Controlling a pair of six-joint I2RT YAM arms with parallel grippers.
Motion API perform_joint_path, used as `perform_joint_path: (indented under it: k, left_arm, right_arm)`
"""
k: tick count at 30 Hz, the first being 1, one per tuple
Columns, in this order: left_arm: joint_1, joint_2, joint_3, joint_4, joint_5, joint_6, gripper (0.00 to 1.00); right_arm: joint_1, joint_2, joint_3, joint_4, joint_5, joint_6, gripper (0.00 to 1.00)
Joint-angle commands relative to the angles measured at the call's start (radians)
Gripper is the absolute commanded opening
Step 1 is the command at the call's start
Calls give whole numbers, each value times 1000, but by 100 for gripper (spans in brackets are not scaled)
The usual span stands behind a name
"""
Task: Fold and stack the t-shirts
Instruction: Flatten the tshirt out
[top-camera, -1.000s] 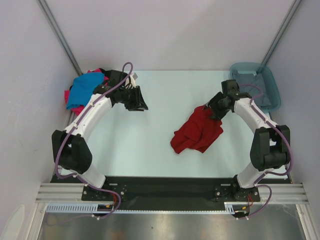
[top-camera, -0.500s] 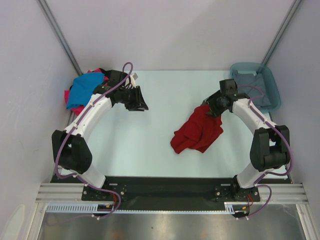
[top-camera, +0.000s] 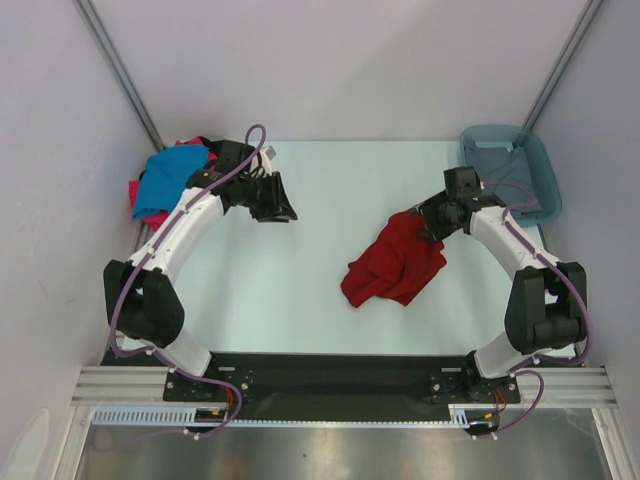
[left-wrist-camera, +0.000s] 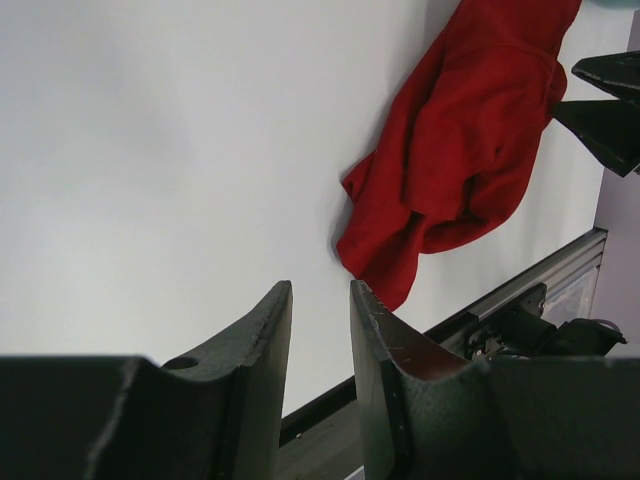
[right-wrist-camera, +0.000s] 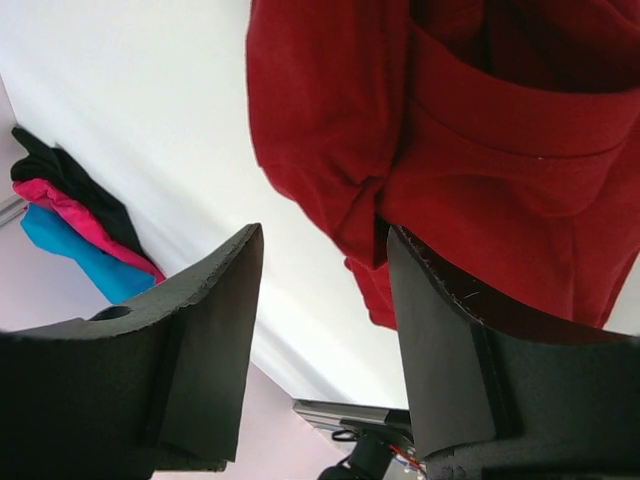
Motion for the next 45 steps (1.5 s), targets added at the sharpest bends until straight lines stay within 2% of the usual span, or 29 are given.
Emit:
perform_joint_path:
  k: [1,20,23,27,32,34,39,45]
  left_arm:
    - [8,-13,2,28,23,-7,35]
    - [8,-10,9,24,17,-1,35]
    - [8,-10,10,24,17,-2,35]
    - [8,-10,9,22,15,-1,35]
    - [11,-9,10,22,12,-1,35]
    - [9,-9,10,24,10,-1,35]
    - [9,-4,10,22,15,-2,35]
    - [9,-16,-17,48,29,-19,35]
  right_arm:
    - [-3,-27,-17,11,23,28,57]
    - [-21,50,-57,163,-8,22,53]
    - [-23,64,-58,180,-22,19,46]
    - [-26,74,-59,208,-32,14,27]
    - [-30,62,-46,217,-32,-4,12]
    - [-27,45,-25,218,-29,-44,1]
    - [-4,-10,76,151,-2,-176,0]
    - [31,-148,130,148,-51,-340,0]
